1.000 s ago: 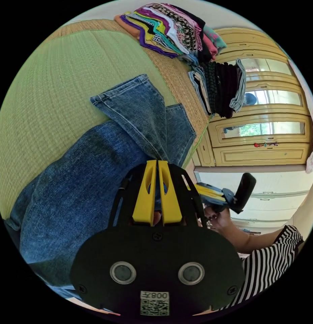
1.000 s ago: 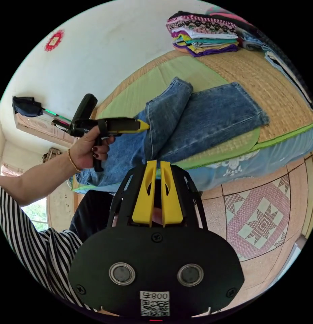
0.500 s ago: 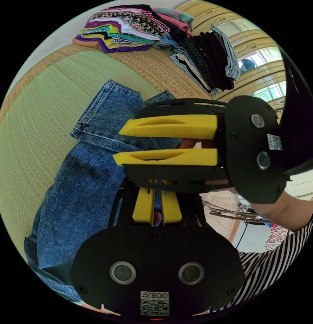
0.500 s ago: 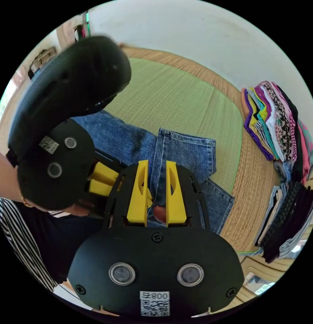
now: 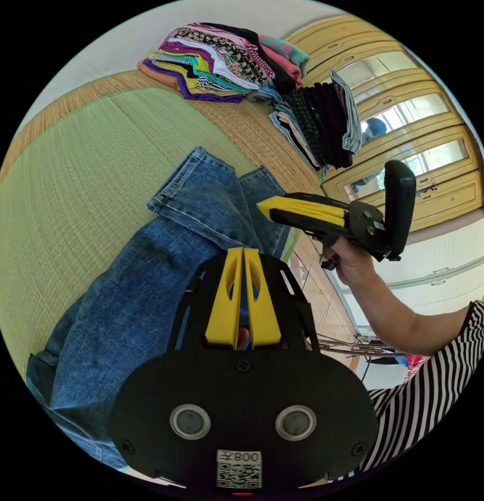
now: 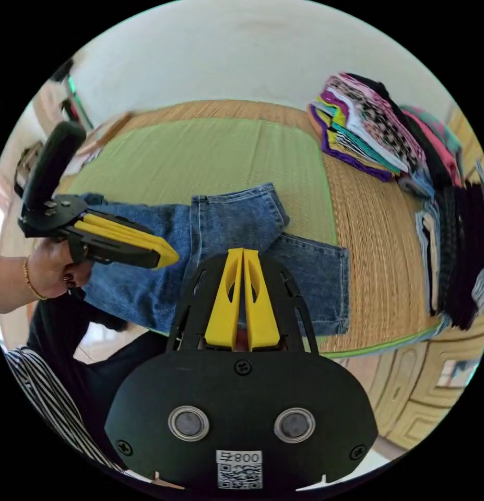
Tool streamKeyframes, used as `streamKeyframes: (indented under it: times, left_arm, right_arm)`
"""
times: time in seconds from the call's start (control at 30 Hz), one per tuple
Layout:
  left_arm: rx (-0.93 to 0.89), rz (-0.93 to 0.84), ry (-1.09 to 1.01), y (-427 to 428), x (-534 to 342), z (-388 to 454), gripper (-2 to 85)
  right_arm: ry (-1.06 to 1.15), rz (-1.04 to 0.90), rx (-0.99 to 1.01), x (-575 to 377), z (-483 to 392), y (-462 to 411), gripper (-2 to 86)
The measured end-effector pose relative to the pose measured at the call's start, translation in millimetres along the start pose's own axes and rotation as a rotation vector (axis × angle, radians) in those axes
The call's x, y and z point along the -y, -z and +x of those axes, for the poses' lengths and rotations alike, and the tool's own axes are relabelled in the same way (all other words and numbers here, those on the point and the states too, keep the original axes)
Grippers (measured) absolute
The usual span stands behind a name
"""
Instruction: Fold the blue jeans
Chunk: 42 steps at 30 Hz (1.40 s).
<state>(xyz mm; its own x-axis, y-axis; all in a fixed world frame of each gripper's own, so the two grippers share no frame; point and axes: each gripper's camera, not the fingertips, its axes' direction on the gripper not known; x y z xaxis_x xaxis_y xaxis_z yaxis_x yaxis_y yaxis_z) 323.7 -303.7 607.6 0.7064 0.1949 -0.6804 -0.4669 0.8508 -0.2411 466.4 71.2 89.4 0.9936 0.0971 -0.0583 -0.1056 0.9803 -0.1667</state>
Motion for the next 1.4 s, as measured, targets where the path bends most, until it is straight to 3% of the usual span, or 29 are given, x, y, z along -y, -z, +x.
streamKeyframes:
  times: [0.2, 0.4, 0.6, 0.9, 1.07, 1.4]
  left_arm:
    - [0.064, 0.012, 0.038, -6, 20, 5, 0.2]
    - [0.167, 0.001, 0.103, 3, 13, 1, 0.2]
    - [0.199, -0.020, 0.084, -5, 27, 12, 0.2]
    - [0.195, 0.000, -0.069, -29, 107, 53, 0.5]
    - [0.217, -0.088, -0.138, -68, 163, 76, 1.5]
    - [0.350, -0.238, -0.242, -116, 213, 114, 2.4]
  right_arm:
    - [0.148, 0.044, 0.013, -7, -20, 11, 3.4]
    - [0.418, -0.058, -0.169, 0, -69, -38, 7.9]
    - [0.388, -0.097, -0.224, -28, -42, -56, 1.9]
    - [-0.122, 0.138, 0.016, -111, 124, 22, -0.1]
    - [-0.417, 0.185, 0.163, -187, 221, 26, -0.2]
    - [-0.640, 0.244, 0.397, -268, 327, 0, 0.5]
